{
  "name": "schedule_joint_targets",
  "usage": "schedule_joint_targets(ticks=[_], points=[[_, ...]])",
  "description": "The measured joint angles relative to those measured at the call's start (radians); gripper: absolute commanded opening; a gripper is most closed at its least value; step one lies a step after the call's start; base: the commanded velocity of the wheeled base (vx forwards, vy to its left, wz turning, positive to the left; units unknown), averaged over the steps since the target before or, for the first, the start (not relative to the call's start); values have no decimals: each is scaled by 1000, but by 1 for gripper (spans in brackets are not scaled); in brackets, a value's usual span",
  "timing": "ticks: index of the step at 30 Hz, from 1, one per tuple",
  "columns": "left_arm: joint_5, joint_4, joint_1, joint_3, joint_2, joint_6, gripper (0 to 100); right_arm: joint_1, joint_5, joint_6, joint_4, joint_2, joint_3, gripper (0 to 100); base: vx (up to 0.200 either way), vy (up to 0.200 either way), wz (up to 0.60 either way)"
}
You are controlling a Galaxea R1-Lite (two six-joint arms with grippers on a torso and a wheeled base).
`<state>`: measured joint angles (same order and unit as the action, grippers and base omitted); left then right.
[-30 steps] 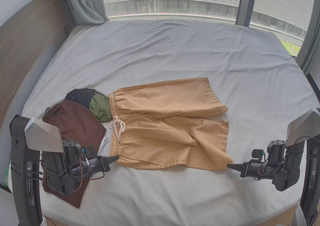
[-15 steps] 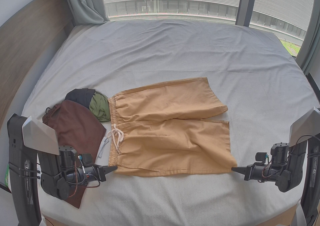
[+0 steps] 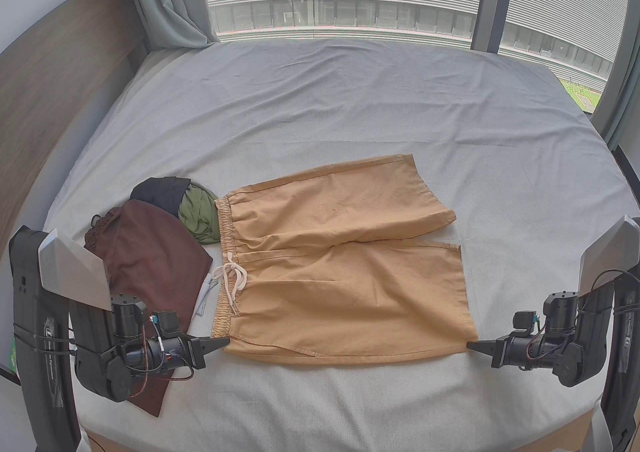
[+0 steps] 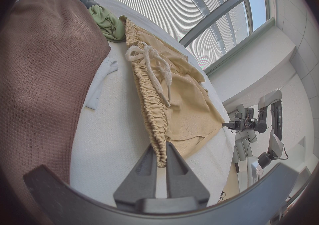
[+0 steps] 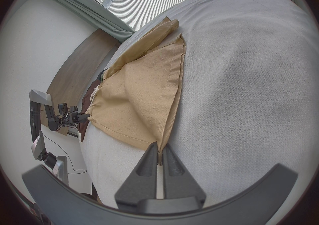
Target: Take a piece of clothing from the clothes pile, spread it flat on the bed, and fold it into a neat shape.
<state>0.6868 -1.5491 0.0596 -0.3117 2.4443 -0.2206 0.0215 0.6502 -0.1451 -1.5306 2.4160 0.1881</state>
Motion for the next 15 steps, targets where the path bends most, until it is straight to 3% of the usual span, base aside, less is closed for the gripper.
schedule_joint_targets(ticks=[11, 12, 14, 15], points=[[4, 1, 0, -5, -1, 7, 0, -4, -2, 0, -6, 8, 6, 0, 0, 0, 0], [4, 1, 1, -7, -1, 6, 0, -4, -2, 0, -6, 8, 8, 100, 0, 0, 0], [3, 1, 1, -12, -1, 6, 0, -5, -2, 0, -6, 8, 9, 100, 0, 0, 0], [3, 1, 1, -14, -1, 7, 100, -5, -2, 0, -4, 8, 9, 100, 0, 0, 0]])
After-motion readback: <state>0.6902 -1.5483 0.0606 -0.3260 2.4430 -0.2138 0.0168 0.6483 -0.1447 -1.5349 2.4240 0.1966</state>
